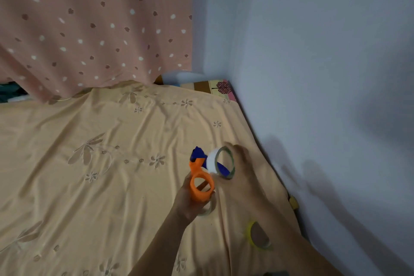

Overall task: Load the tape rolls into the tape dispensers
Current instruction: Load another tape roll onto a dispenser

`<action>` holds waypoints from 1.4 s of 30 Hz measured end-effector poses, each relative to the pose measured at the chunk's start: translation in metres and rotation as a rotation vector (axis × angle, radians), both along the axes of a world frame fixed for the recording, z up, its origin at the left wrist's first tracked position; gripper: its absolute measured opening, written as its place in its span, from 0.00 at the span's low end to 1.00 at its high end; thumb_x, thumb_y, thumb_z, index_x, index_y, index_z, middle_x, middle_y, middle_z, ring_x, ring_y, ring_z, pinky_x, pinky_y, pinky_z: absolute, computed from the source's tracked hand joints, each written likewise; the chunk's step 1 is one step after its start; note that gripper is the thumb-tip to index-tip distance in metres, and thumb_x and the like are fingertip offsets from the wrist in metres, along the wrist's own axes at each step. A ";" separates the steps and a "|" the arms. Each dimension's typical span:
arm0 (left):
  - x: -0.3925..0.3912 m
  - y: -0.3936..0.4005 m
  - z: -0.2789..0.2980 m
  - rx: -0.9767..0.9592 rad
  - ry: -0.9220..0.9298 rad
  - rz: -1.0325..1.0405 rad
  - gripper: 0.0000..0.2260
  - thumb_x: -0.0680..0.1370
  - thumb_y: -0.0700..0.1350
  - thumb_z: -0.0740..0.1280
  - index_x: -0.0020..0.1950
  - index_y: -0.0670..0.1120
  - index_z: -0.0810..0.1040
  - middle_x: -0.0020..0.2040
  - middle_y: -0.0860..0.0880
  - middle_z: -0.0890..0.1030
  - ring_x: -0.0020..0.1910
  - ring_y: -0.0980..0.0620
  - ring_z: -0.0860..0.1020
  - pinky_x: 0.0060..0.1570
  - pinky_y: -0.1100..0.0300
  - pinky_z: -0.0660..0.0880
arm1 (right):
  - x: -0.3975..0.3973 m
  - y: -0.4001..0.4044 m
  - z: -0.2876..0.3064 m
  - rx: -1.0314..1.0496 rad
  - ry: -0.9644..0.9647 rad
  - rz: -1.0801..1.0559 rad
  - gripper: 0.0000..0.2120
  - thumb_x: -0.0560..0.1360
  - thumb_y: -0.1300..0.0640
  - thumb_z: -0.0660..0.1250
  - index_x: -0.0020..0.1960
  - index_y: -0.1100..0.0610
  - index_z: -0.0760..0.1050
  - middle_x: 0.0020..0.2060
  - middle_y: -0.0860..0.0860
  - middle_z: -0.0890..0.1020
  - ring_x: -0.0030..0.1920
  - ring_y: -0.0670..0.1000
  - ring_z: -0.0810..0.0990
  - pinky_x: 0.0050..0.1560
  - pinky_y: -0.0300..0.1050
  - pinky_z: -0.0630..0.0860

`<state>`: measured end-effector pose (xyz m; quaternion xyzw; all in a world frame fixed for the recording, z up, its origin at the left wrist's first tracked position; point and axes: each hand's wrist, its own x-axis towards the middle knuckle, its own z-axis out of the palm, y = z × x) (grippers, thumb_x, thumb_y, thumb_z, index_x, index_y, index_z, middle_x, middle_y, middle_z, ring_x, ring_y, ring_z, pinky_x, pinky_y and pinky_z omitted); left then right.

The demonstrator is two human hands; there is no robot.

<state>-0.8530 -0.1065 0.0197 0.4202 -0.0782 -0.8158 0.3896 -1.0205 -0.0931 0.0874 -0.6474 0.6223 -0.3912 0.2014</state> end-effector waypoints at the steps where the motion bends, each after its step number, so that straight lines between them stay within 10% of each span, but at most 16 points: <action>1: 0.005 0.001 -0.003 0.017 -0.032 0.034 0.18 0.84 0.54 0.62 0.70 0.47 0.77 0.58 0.40 0.83 0.53 0.42 0.82 0.50 0.46 0.80 | -0.006 -0.005 -0.006 -0.022 0.007 -0.078 0.40 0.65 0.45 0.77 0.72 0.49 0.64 0.65 0.47 0.70 0.64 0.47 0.71 0.55 0.33 0.74; 11: 0.037 0.004 -0.022 -0.018 -0.074 0.111 0.23 0.85 0.53 0.59 0.78 0.43 0.68 0.61 0.38 0.78 0.54 0.41 0.80 0.50 0.45 0.79 | -0.049 0.001 -0.104 0.668 0.302 -0.171 0.45 0.69 0.48 0.77 0.78 0.53 0.57 0.73 0.57 0.63 0.69 0.61 0.68 0.64 0.53 0.73; 22: 0.051 0.003 -0.026 0.044 -0.119 0.028 0.23 0.85 0.53 0.59 0.77 0.43 0.69 0.76 0.33 0.69 0.73 0.32 0.70 0.76 0.35 0.60 | -0.030 0.019 -0.132 0.835 0.461 -0.063 0.45 0.72 0.46 0.74 0.80 0.53 0.53 0.78 0.56 0.58 0.77 0.57 0.61 0.73 0.50 0.64; 34: 0.031 0.017 -0.016 -0.009 -0.060 -0.048 0.20 0.83 0.52 0.64 0.72 0.44 0.75 0.62 0.39 0.81 0.55 0.40 0.82 0.50 0.45 0.79 | -0.058 0.064 -0.125 0.743 0.402 -0.218 0.47 0.68 0.34 0.71 0.77 0.55 0.56 0.72 0.57 0.66 0.71 0.59 0.68 0.69 0.54 0.68; 42: 0.001 0.034 -0.013 -0.060 -0.077 -0.166 0.16 0.83 0.54 0.63 0.67 0.49 0.80 0.59 0.43 0.83 0.55 0.44 0.82 0.54 0.47 0.77 | -0.061 0.116 -0.143 1.057 0.431 -0.237 0.56 0.67 0.37 0.73 0.80 0.58 0.44 0.75 0.60 0.59 0.73 0.62 0.63 0.72 0.57 0.65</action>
